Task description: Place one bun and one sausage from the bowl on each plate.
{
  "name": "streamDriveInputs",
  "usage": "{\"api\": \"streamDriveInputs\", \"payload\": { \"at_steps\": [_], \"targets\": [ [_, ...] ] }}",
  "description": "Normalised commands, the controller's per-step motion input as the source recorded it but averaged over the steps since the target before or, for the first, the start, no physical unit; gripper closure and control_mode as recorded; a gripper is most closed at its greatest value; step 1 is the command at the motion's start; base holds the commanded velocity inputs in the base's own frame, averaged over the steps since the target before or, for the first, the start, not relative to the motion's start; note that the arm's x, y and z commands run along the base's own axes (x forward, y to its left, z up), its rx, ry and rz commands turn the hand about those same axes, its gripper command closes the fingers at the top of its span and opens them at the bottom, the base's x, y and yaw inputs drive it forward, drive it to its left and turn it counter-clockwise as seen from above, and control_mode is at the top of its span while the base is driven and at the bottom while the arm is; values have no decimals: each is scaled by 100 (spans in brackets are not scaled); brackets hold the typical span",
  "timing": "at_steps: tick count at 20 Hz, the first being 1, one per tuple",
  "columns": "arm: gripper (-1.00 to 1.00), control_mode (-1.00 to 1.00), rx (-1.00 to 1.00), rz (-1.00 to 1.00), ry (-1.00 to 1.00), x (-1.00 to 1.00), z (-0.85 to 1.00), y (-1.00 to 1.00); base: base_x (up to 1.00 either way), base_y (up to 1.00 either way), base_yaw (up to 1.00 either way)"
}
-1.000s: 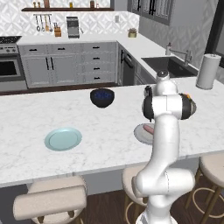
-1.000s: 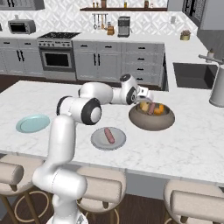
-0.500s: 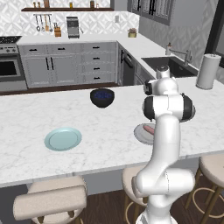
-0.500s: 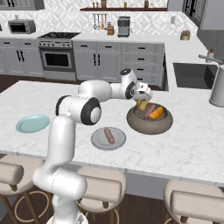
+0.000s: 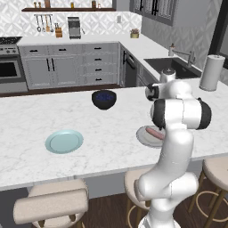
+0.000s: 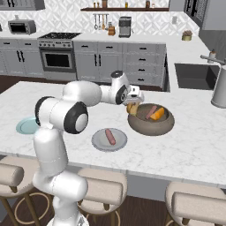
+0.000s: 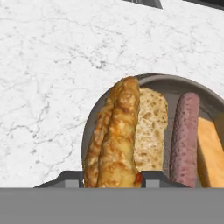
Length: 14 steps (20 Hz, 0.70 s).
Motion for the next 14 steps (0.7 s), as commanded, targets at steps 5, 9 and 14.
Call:
{"api": "streamDriveInputs", "payload": {
  "at_steps": [5,9,14],
  "targets": [
    [100,-100,0,12,1,-100,0,43,0,0,0],
    [100,-100,0,10,2,-100,-1,40,0,0,0],
    [100,-100,0,5,11,-65,-28,50,0,0,0]
  ]
}}
